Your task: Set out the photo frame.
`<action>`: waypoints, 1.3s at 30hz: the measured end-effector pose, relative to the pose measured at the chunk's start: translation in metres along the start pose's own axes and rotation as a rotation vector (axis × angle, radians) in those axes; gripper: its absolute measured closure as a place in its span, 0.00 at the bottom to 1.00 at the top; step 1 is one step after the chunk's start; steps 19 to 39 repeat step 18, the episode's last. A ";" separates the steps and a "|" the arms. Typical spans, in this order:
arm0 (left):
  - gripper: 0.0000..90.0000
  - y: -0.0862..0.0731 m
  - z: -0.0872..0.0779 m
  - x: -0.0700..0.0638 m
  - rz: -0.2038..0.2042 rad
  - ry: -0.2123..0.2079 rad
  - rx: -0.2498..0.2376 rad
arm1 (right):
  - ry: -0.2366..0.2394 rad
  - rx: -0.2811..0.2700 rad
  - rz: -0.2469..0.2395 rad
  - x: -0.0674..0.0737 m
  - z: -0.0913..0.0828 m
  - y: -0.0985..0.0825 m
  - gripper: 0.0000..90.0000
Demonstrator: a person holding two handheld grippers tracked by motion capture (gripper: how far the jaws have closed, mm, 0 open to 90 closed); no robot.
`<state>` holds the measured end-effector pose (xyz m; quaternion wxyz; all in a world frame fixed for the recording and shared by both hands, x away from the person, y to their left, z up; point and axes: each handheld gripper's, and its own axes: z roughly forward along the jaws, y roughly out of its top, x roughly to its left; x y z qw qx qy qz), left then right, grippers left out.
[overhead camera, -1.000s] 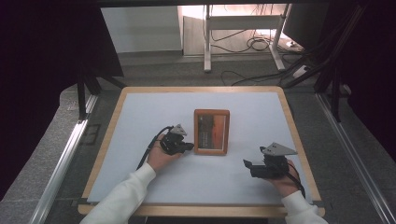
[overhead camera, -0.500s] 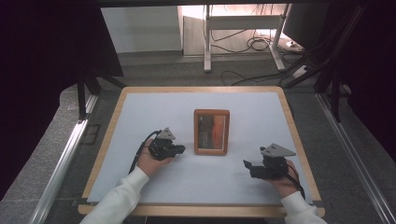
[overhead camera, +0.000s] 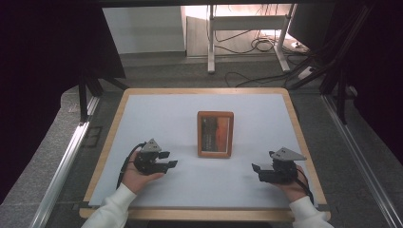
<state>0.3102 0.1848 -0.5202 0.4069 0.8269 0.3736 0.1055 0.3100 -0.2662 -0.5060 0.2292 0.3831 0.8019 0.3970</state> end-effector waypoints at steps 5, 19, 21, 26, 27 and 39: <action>0.50 -0.011 -0.010 0.003 -0.030 0.009 -0.014 | -0.016 0.006 -0.008 0.001 -0.002 -0.002 0.18; 0.45 -0.009 -0.007 0.006 -0.031 0.017 -0.022 | -0.015 0.007 -0.014 0.000 0.000 -0.002 0.17; 0.45 -0.009 -0.007 0.006 -0.031 0.017 -0.022 | -0.015 0.007 -0.014 0.000 0.000 -0.002 0.17; 0.45 -0.009 -0.007 0.006 -0.031 0.017 -0.022 | -0.015 0.007 -0.014 0.000 0.000 -0.002 0.17; 0.45 -0.009 -0.007 0.006 -0.031 0.017 -0.022 | -0.015 0.007 -0.014 0.000 0.000 -0.002 0.17; 0.45 -0.009 -0.007 0.006 -0.031 0.017 -0.022 | -0.015 0.007 -0.014 0.000 0.000 -0.002 0.17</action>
